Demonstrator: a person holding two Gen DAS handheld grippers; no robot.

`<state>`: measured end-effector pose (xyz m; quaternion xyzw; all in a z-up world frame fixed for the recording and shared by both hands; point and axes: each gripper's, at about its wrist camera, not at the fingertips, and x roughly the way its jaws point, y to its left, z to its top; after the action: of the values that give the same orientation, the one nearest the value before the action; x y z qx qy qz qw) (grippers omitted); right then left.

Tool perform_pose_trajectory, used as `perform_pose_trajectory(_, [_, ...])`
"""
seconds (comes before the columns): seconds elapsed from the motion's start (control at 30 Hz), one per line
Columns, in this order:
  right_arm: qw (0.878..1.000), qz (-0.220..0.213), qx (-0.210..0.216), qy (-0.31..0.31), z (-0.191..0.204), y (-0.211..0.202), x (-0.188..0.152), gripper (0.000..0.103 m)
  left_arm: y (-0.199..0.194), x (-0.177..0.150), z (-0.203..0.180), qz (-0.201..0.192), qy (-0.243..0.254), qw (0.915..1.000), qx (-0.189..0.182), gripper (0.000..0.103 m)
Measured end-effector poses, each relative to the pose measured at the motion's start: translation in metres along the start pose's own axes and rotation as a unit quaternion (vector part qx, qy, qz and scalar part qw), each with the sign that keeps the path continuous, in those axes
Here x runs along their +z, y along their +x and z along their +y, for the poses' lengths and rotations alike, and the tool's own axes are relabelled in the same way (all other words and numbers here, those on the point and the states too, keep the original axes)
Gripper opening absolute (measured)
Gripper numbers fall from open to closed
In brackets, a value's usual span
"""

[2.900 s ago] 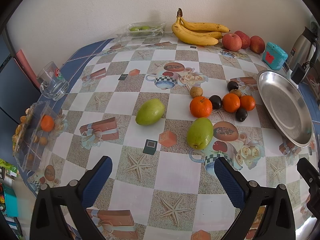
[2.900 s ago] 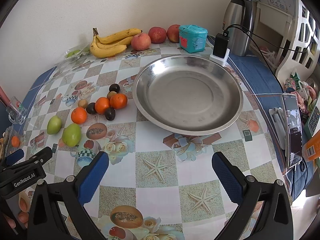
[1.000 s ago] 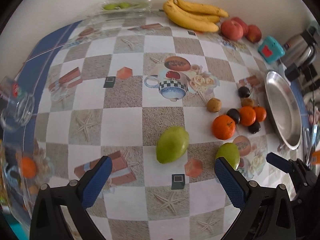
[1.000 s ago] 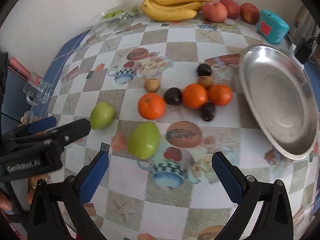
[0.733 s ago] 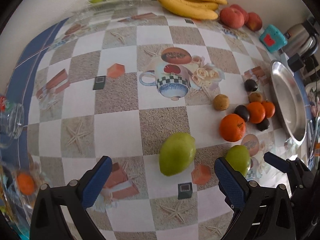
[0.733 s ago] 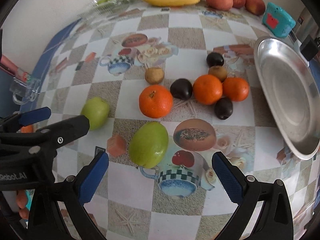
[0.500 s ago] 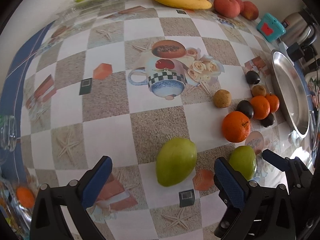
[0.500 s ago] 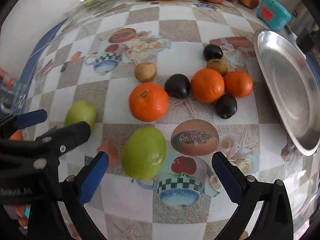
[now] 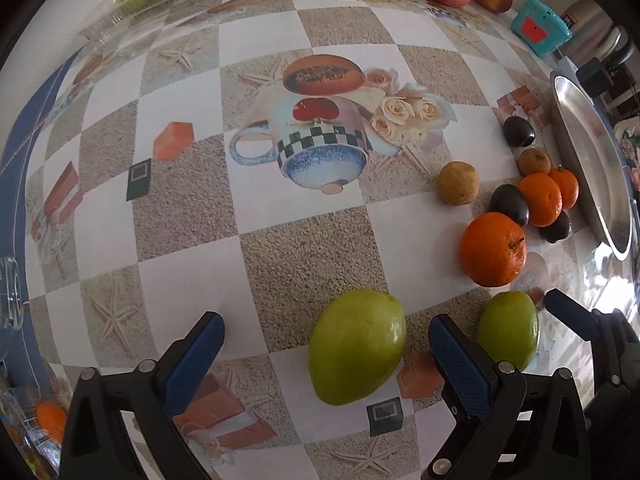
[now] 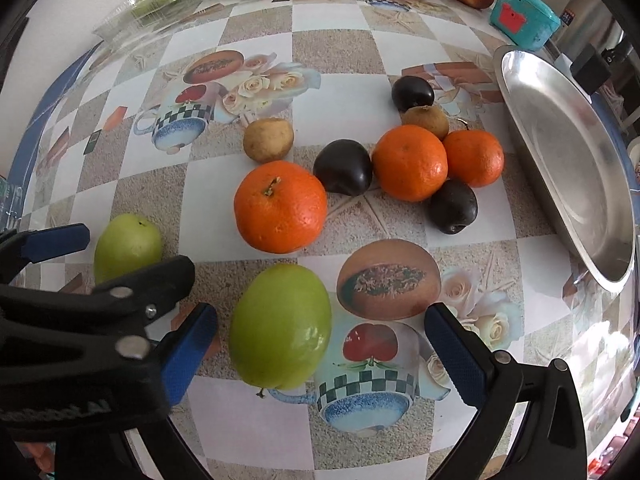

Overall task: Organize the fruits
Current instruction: 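Move the right gripper toward the larger green pear, then close the right gripper around the larger green pear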

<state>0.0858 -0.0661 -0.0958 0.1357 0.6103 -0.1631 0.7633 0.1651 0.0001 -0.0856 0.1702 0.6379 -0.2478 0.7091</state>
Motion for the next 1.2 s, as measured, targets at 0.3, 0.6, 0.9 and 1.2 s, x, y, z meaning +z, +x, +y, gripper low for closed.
perform_pose_trajectory(0.3, [0.999,-0.037,-0.007,0.008,0.001,-0.003,-0.006,0.103,0.015,0.002,-0.001,0.000,0.025,0.9997,0.002,0.103])
perform_pose_trajectory(0.6, [0.996,-0.085,-0.014,0.021,0.008,-0.005,-0.018,0.103,0.033,0.004,-0.006,0.013,0.039,0.9988,0.028,0.103])
perform_pose_trajectory(0.9, [0.996,-0.087,-0.013,0.019,0.009,-0.009,-0.026,0.103,0.040,0.017,-0.001,0.022,0.030,0.9988,0.032,0.103])
perform_pose_trajectory(1.2, [0.996,-0.082,-0.014,0.022,0.008,-0.009,-0.021,0.103,0.051,0.015,-0.009,-0.027,0.043,0.9983,0.030,0.103])
